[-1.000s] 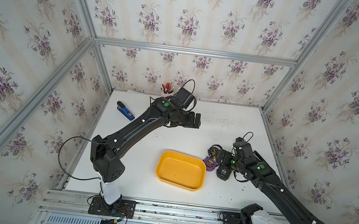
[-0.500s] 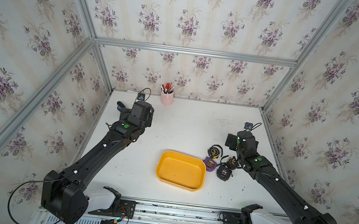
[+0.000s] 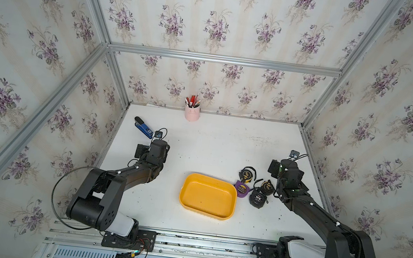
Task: Take the tape measure out of the storage box
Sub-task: Reset both arms
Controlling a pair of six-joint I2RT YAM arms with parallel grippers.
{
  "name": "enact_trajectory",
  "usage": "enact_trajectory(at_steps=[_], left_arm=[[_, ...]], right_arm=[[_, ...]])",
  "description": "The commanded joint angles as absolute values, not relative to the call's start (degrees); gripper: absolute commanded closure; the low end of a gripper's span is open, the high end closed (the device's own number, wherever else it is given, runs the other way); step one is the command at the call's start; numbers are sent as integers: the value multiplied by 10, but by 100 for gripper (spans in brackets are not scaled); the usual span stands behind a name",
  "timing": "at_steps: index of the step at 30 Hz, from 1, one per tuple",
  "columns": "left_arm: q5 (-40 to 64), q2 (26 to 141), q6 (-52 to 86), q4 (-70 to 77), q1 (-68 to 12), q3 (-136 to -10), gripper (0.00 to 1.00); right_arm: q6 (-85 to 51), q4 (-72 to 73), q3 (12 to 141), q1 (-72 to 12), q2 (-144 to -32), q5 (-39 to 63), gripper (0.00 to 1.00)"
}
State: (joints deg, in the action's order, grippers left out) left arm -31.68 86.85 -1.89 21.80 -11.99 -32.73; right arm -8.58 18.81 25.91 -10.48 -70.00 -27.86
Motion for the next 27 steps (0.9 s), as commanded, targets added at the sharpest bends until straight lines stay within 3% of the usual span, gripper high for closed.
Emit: enact_trajectory(at_steps=[1,5,8,10,12,17,24,27], left_arm=[[-284,873,-22,295,-99,-334,0],[-176,852,10,307,-42,-309,0],[-121,846,0,370,-32,-267,0],[-116,871,-12,460,-32,-238,0],[-107,854,-1,395,-29,-256,0],[-97,857,-3,402,-24,-254,0],[-97,858,-3,406,-24,-253,0],[-97,858,-4,406,-25,-253,0]], right_arm=[[-52,326,212,-103,-704,-239,6],[-29,478,151,-100,-729,-195,6],[-16,492,173,-87,-772,-179,9],[-9,521,174,-79,-786,-154,9],[-4,539,187,-73,-811,-144,9],[5,529,239,-57,-877,-108,13],[-5,660,157,-39,-863,-77,13],[3,792,104,-41,-889,-76,17]])
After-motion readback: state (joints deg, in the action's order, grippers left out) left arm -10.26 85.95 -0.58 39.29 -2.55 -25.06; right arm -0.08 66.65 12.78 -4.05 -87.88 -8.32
